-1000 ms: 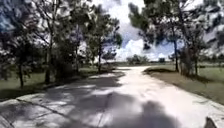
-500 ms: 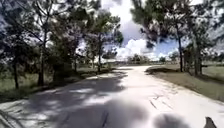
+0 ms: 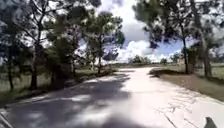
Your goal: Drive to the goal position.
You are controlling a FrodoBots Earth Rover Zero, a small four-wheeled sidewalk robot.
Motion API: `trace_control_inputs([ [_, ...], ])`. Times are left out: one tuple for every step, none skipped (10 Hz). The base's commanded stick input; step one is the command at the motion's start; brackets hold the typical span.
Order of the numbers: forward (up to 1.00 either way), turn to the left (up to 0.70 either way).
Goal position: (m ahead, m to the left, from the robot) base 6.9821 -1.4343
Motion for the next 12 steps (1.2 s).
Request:
trace_control_inputs([
  [0.85,0.00],
  [0.85,0.00],
  [0.85,0.00],
  [0.85,0.00],
  [0.85,0.00],
  [0.85,0.00],
  [0.85,0.00],
  [0.85,0.00],
  [0.85,0.00],
  [0.85,0.00],
  [0.85,0.00],
  [0.85,0.00],
])
